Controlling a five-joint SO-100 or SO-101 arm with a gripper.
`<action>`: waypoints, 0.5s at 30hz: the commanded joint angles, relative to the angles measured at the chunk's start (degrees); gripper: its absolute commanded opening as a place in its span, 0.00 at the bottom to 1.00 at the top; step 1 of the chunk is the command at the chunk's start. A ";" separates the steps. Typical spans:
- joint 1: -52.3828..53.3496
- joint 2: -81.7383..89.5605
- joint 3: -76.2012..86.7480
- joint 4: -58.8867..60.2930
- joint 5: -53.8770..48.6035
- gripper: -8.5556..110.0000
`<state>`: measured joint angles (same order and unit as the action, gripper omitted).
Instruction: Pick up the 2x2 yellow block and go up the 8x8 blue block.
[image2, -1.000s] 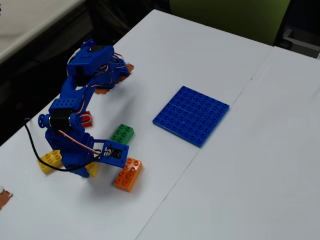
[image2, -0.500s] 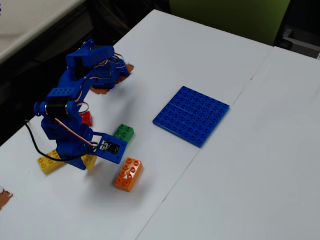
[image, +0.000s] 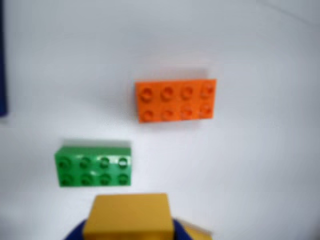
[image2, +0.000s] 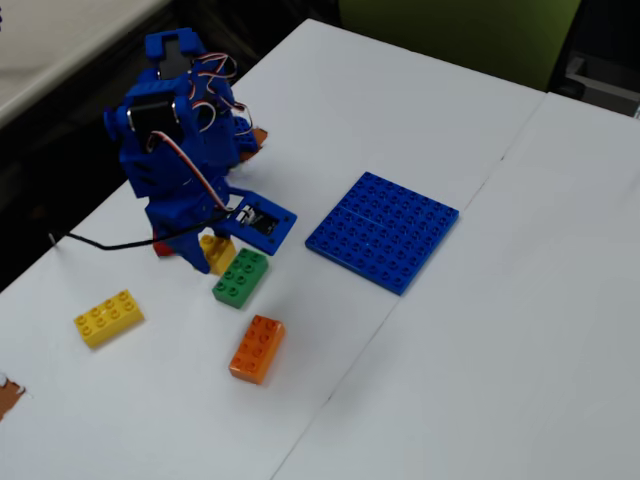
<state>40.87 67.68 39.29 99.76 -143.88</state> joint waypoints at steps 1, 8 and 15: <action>-4.83 8.17 2.64 0.53 6.50 0.07; -15.03 15.03 6.59 0.53 21.45 0.07; -23.47 16.61 6.59 0.53 33.84 0.07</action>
<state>20.39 80.86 46.05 99.76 -114.17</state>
